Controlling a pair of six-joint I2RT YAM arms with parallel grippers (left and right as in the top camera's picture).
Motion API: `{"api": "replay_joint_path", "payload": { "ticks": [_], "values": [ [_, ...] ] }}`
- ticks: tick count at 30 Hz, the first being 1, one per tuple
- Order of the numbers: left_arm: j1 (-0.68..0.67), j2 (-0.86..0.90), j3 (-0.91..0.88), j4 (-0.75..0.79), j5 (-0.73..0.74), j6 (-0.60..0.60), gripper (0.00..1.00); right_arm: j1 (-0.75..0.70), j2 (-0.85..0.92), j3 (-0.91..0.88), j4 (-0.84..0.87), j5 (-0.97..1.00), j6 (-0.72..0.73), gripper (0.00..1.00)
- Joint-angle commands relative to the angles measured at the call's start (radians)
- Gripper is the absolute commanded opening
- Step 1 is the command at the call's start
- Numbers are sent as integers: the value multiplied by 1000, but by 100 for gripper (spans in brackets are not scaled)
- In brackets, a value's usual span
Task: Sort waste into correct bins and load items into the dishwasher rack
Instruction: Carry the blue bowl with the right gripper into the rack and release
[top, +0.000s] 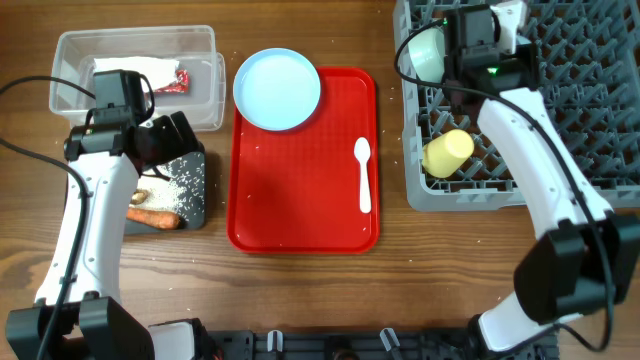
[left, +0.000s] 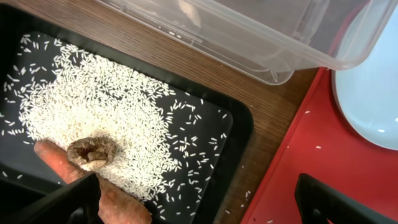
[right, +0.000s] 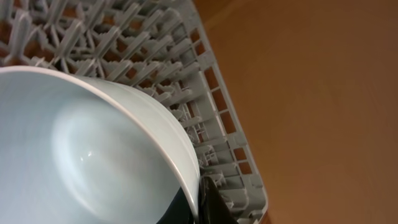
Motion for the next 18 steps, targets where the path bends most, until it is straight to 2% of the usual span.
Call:
{"api": "replay_joint_path", "payload": {
  "ticks": [1,4,9,14,15,18],
  "values": [
    [4,-3,9,3,-13,-12,100,0,57,1,61,52,-142,4],
    [4,-3,9,3,-13,-12,100,-5,85,1,216,92,-227,4],
    [4,-3,9,3,-13,-12,100,-65,135,1,605,51,-377,4],
    [4,-3,9,3,-13,-12,100,-132,233,1,852,-8,-770,4],
    [4,-3,9,3,-13,-12,100,-145,284,1,900,-8,-894,4],
    [4,-3,9,3,-13,-12,100,-149,324,1,962,-17,-966,4]
  ]
}}
